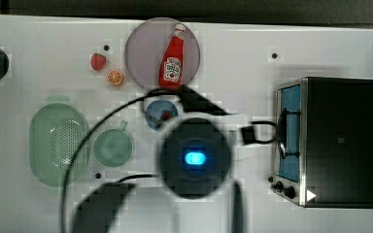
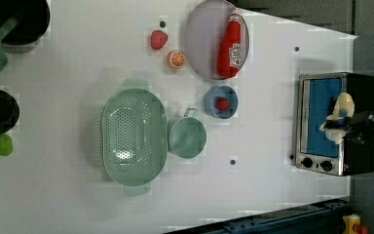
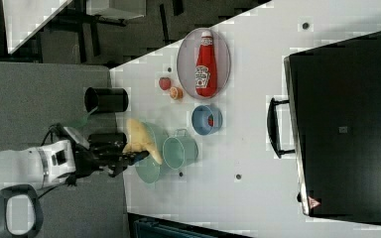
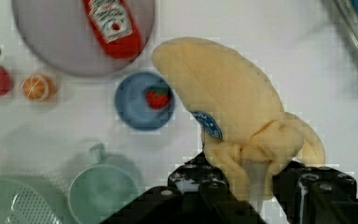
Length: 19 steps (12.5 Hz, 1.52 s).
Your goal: Pick Banana and place it in mug.
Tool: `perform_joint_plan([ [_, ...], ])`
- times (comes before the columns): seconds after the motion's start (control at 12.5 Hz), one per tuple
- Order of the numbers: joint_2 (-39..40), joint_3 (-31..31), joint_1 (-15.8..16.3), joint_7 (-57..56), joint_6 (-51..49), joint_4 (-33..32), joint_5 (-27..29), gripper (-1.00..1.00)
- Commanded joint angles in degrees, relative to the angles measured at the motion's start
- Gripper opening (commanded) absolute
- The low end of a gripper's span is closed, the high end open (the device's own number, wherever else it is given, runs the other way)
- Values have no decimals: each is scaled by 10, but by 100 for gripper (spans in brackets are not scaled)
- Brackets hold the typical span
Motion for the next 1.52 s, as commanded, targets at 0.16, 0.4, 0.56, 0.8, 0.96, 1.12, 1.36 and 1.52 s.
perform_joint_plan([
  [0.16, 26, 101, 39, 177, -28, -22, 46, -34],
  [0.4, 51, 178, 41, 314, 46, -55, 83, -34],
  [0.56, 84, 203, 41, 360, 147, -86, 83, -34],
  [0.8, 150, 215, 41, 386, 272, -122, 79, -34],
  [0.96, 197, 212, 41, 388, 298, -123, 78, -34],
  [1.12, 239, 208, 41, 388, 319, -121, 74, -9],
  [1.36, 276, 205, 41, 389, 386, -122, 74, 63],
  [1.52, 273, 202, 41, 388, 386, -119, 74, 100],
])
